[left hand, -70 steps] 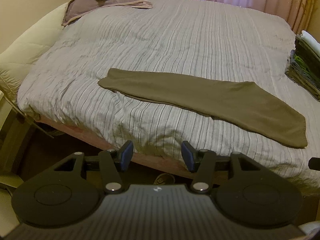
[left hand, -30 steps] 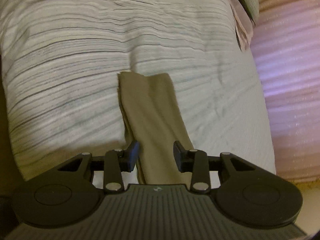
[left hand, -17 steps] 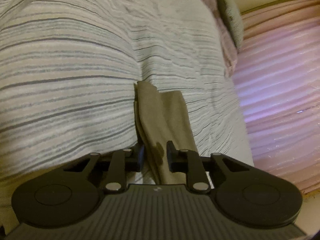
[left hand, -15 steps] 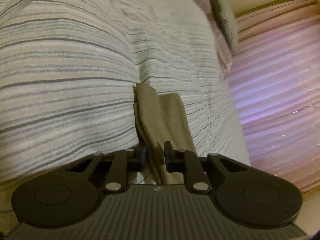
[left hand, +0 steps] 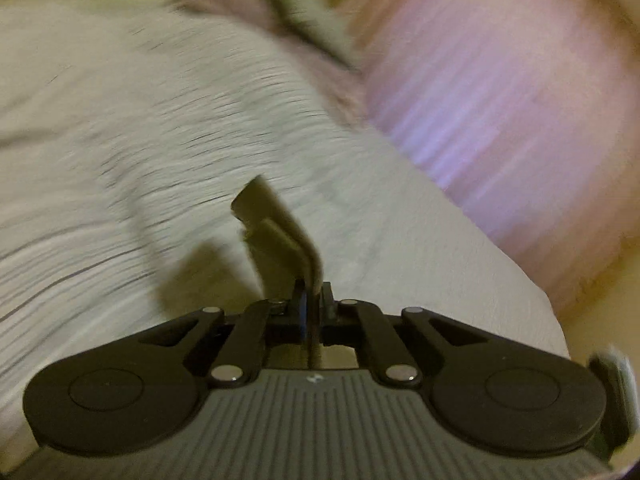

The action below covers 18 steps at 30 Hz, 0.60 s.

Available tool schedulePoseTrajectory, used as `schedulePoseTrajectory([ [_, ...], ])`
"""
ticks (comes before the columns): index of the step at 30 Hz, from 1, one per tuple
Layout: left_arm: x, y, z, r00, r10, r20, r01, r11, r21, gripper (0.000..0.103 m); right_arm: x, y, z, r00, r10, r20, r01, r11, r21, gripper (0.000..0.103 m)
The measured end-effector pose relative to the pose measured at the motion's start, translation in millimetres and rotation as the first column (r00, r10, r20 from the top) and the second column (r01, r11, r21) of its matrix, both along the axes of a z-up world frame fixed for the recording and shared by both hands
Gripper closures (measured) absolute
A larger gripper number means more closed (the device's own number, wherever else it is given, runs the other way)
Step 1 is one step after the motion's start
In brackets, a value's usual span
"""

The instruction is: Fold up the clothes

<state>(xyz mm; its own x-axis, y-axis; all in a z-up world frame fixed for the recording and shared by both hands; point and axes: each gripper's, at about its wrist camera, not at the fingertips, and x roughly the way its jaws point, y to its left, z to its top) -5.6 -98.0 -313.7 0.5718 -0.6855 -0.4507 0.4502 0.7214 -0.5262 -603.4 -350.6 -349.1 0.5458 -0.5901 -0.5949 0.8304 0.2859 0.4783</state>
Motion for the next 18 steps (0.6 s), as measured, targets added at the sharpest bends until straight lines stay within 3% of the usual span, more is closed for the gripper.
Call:
schedulePoseTrajectory([
  [3,-45,-51,29,0.976,-0.168,0.138,0.165,0.986,0.028,0.101,-3,-7,0,1.0,-0.02,0.002,0.02,1.0,0.01,0.004],
  [5,-82,-87,42,0.929,-0.297,0.219,0.29,0.955,0.063,0.101,-4,-11,3,0.999,-0.019,0.029,0.019,1.0,0.008,0.004],
  [6,-104,-106,44,0.895,-0.367,0.255,0.355,0.93,0.093,0.101,-3,-14,5,0.999,-0.018,0.039,0.018,1.0,0.005,0.004],
  [8,-150,-143,37,0.807,-0.51,0.299,0.479,0.86,0.176,0.1,-4,-23,8,0.998,-0.027,0.056,0.027,1.0,-0.004,0.004],
  [10,-194,-177,15,0.704,-0.648,0.292,0.582,0.761,0.288,0.098,-4,-33,10,0.996,-0.035,0.087,0.036,0.999,-0.009,0.004],
  [11,-211,-191,-1,0.662,-0.701,0.265,0.614,0.71,0.346,0.092,-3,-37,11,0.993,-0.033,0.11,0.034,0.999,-0.006,0.005],
  [13,-236,-213,-40,0.606,-0.777,0.169,0.649,0.606,0.46,0.089,2,-47,11,0.984,-0.012,0.178,0.01,1.0,0.013,0.005],
  [14,-243,-217,-51,0.592,-0.792,0.146,0.656,0.579,0.484,0.088,5,-52,11,0.977,0.004,0.215,-0.009,1.0,0.024,0.005],
  [16,-246,-212,-56,0.593,-0.79,0.157,0.655,0.586,0.477,0.086,17,-61,9,0.955,0.052,0.293,-0.069,0.996,0.048,0.005],
  [17,-248,-209,-59,0.593,-0.788,0.162,0.655,0.59,0.473,0.081,24,-66,8,0.94,0.078,0.331,-0.104,0.993,0.06,0.009],
  [18,-244,-207,-58,0.597,-0.788,0.15,0.666,0.591,0.455,0.074,34,-70,6,0.923,0.102,0.371,-0.142,0.987,0.081,0.022],
])
